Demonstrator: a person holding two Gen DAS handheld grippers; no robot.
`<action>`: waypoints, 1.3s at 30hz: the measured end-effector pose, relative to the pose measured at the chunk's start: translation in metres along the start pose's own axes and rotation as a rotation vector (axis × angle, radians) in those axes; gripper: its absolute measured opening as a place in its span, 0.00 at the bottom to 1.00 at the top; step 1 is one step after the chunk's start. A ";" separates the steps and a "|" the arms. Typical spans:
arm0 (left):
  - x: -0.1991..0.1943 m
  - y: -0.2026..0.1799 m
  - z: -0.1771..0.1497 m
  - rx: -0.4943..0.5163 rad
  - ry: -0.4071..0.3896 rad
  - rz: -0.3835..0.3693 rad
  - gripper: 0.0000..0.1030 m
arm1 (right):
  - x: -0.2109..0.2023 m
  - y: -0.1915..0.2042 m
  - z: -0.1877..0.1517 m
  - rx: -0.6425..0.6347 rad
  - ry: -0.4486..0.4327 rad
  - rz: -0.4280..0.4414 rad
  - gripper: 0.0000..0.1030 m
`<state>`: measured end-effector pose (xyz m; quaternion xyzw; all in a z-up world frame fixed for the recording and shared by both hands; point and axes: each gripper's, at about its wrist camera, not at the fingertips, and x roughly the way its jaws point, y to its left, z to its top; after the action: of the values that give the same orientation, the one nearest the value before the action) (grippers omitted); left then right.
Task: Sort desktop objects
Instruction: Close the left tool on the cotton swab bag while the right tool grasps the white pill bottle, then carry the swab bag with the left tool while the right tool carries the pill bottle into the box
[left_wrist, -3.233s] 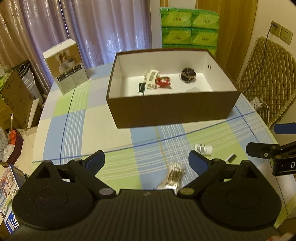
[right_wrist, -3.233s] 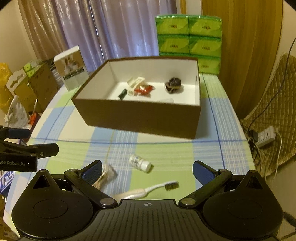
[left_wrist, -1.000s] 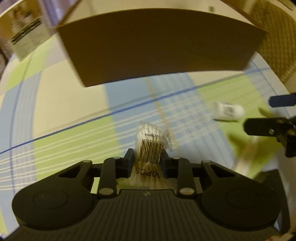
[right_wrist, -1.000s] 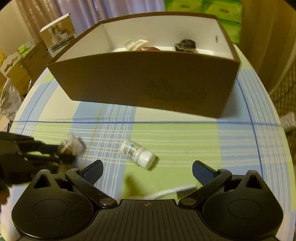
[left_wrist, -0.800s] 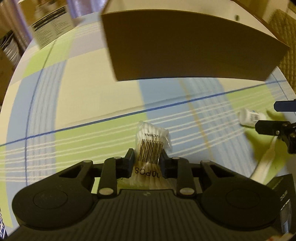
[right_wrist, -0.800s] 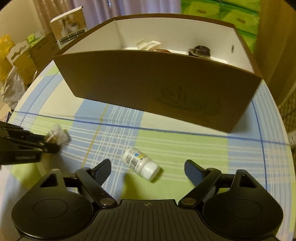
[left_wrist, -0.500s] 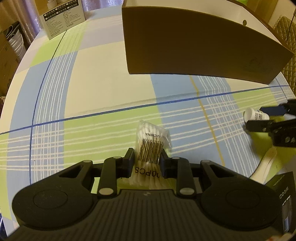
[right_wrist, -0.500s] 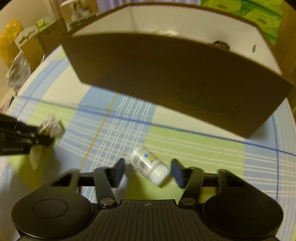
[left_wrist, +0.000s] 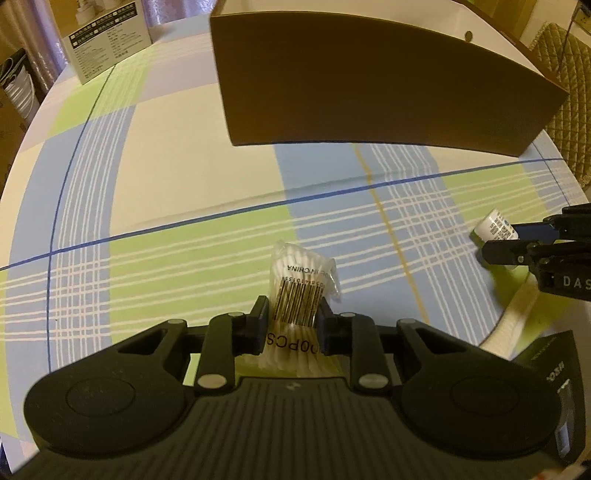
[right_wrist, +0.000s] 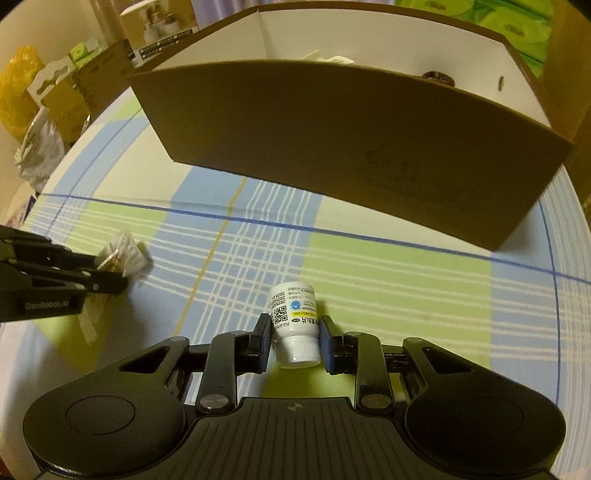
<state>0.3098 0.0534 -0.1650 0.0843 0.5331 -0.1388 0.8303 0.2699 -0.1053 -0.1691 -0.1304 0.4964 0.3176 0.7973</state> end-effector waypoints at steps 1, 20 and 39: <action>-0.001 -0.002 0.000 0.004 -0.001 -0.004 0.20 | -0.003 -0.001 -0.001 0.008 -0.005 0.003 0.24; -0.066 -0.021 0.036 0.066 -0.178 -0.073 0.19 | -0.076 -0.037 0.003 0.116 -0.101 -0.006 0.24; -0.098 -0.031 0.140 0.100 -0.353 -0.156 0.19 | -0.108 -0.064 0.103 0.084 -0.276 0.017 0.24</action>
<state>0.3822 -0.0020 -0.0171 0.0581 0.3766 -0.2415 0.8924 0.3507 -0.1414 -0.0335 -0.0478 0.3961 0.3183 0.8599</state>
